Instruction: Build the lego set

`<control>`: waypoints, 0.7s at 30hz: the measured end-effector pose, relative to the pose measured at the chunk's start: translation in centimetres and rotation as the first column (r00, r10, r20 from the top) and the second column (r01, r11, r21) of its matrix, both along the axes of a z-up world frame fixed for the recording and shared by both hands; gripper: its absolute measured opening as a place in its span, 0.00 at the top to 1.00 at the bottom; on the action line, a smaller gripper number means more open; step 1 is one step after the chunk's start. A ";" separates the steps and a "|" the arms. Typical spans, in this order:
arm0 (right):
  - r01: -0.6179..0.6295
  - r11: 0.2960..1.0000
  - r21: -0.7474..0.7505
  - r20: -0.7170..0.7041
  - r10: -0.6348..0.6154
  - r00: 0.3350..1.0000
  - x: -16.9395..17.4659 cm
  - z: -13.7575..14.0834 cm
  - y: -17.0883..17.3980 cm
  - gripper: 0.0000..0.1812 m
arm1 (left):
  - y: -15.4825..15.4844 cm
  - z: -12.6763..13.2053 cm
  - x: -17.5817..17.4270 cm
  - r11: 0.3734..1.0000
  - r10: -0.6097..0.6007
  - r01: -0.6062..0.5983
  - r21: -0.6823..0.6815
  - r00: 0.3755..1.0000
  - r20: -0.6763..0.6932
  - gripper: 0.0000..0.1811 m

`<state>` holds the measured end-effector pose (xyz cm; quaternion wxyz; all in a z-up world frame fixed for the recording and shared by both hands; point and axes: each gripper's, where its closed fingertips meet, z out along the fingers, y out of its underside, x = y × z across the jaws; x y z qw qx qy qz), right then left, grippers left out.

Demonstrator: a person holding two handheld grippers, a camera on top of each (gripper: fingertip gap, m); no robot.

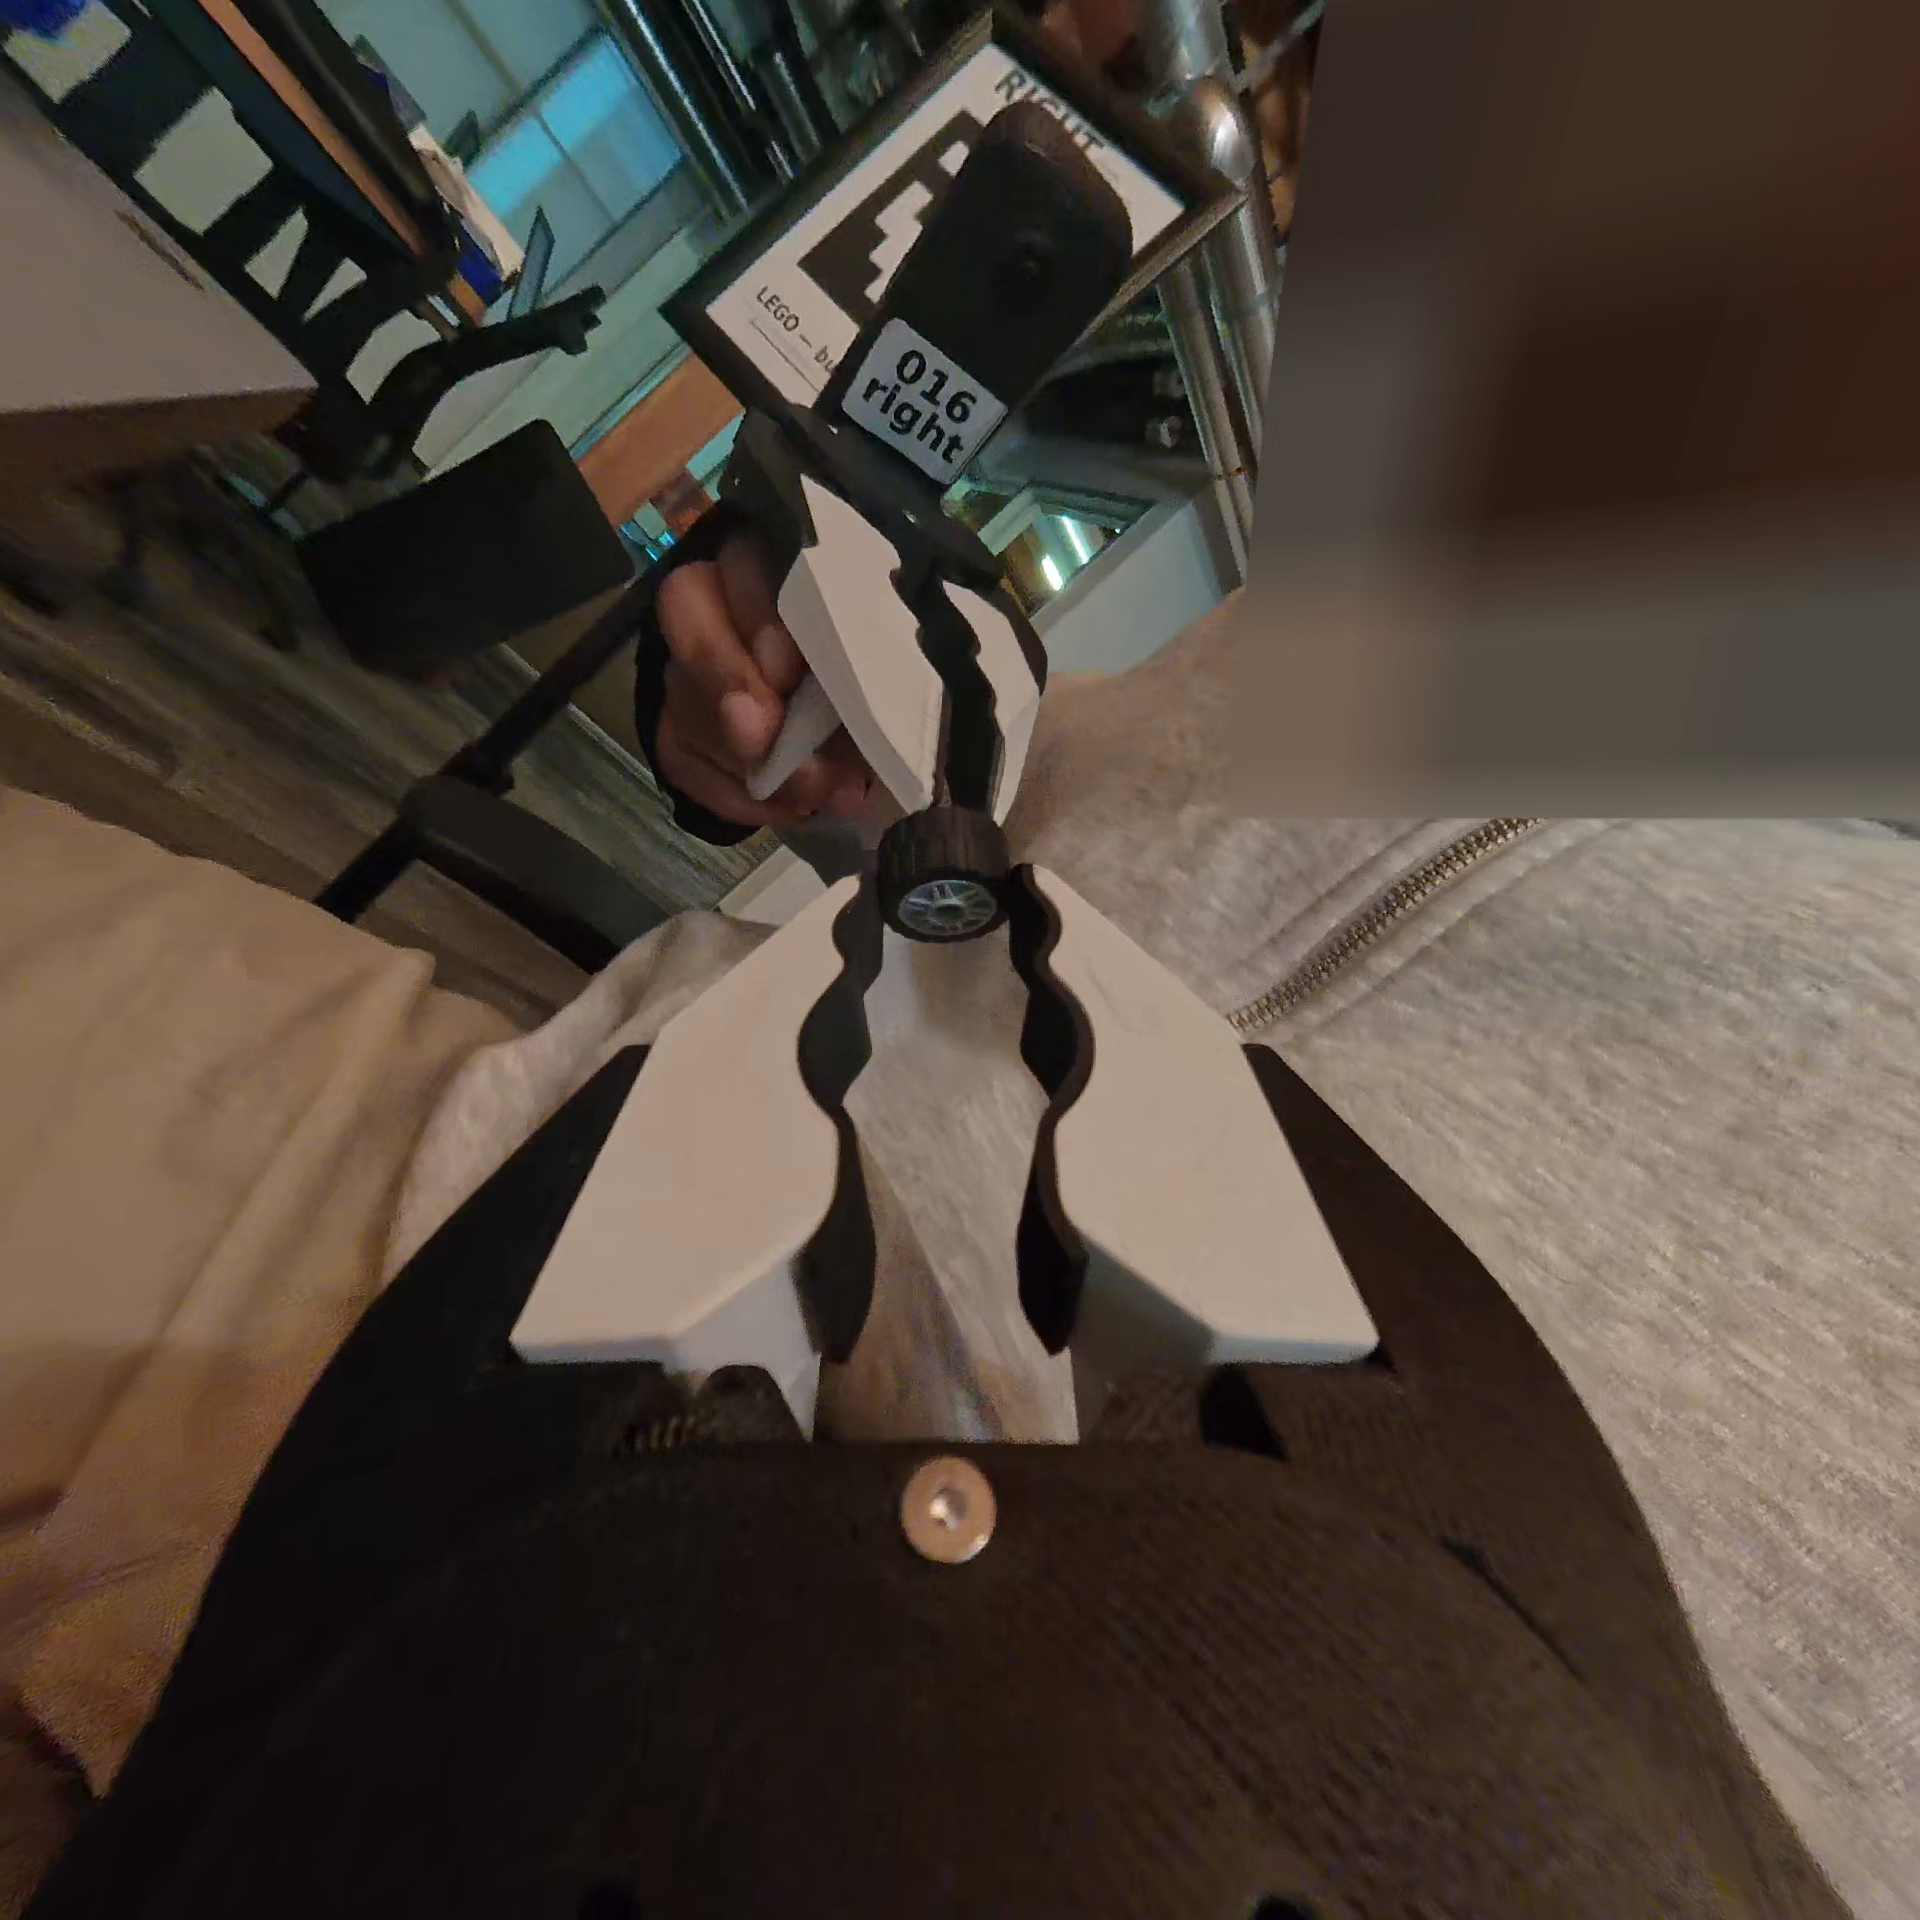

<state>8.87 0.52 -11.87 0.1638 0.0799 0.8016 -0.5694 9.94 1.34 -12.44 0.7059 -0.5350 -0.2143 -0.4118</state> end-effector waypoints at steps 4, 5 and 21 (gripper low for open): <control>-0.048 0.999 -0.021 0.064 0.049 0.997 0.7 -0.2 0.9 0.91 | 0.4 0.0 0.2 1.000 -0.020 0.020 -0.009 1.000 0.014 0.86; -0.054 0.998 -0.022 0.066 0.056 0.996 0.7 -0.3 1.0 0.92 | 0.5 0.0 0.2 1.000 -0.024 0.024 -0.007 0.999 0.023 0.86; -0.139 0.990 0.014 -0.031 0.139 0.990 2.2 -1.4 2.6 0.98 | 2.3 -0.9 1.7 0.994 -0.084 0.096 -0.059 0.980 0.181 0.87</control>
